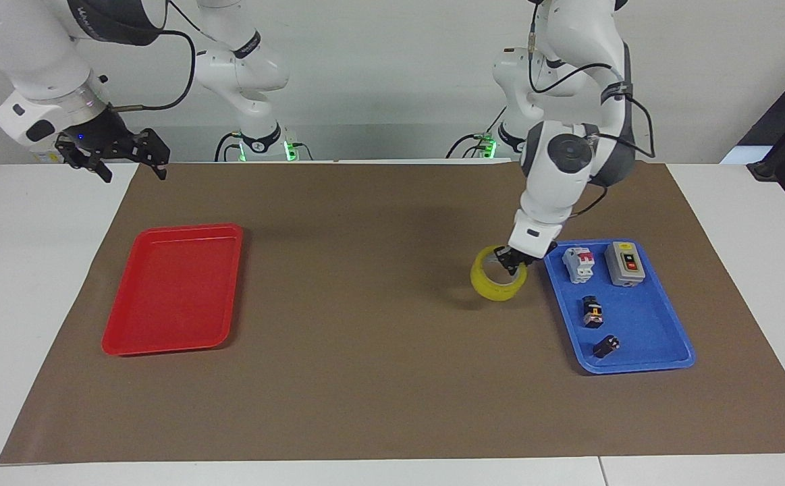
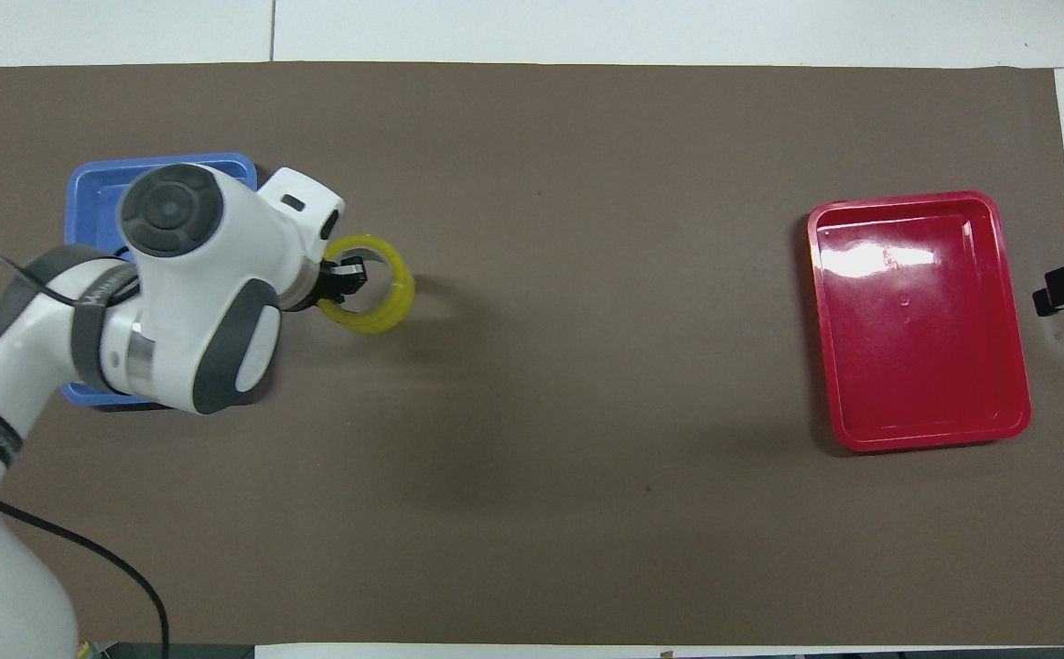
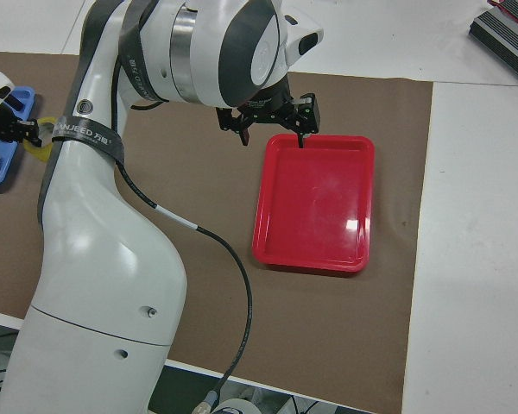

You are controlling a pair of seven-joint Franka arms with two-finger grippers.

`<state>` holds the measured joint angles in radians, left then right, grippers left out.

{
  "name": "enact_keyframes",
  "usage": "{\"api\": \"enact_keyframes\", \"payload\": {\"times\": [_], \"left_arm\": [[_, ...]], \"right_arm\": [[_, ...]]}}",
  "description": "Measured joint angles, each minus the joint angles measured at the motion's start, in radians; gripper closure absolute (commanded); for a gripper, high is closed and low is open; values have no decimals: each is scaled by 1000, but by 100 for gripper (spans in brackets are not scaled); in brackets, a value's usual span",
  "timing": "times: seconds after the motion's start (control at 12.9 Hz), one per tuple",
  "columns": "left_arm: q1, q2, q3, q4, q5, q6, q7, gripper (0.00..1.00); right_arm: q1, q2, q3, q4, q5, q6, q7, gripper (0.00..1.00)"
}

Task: Place and move tape with both arms
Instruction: 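Carry the yellow tape with the left gripper toward the table center, then set the tape down mid-table while the right gripper reaches toward it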

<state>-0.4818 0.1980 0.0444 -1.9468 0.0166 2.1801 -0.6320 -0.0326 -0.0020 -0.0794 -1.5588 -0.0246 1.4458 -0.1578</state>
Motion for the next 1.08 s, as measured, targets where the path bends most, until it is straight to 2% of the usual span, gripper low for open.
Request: {"api": "enact_keyframes", "payload": {"times": [0.15,0.39,0.54,0.7,0.77,0.93,1.0,1.08], "left_arm": [[-81,34,0,1,4,50,-109,100],[-186,119,0,31,80,106,-275,100],[-219,162,0,46,89,163,-307,100],[-241,171,-1,47,89,177,-308,100],[-252,171,-1,46,89,177,-308,91],[-264,171,-1,45,90,177,-308,28],[-266,171,-1,45,90,177,-308,5],[-266,170,-1,46,90,177,-308,0]], "right_arm": [[0,0,0,0,0,0,0,0],[0,0,0,0,0,0,0,0],[0,0,0,0,0,0,0,0],[0,0,0,0,0,0,0,0],[0,0,0,0,0,0,0,0],[0,0,0,0,0,0,0,0],[0,0,0,0,0,0,0,0],[0,0,0,0,0,0,0,0]]}}
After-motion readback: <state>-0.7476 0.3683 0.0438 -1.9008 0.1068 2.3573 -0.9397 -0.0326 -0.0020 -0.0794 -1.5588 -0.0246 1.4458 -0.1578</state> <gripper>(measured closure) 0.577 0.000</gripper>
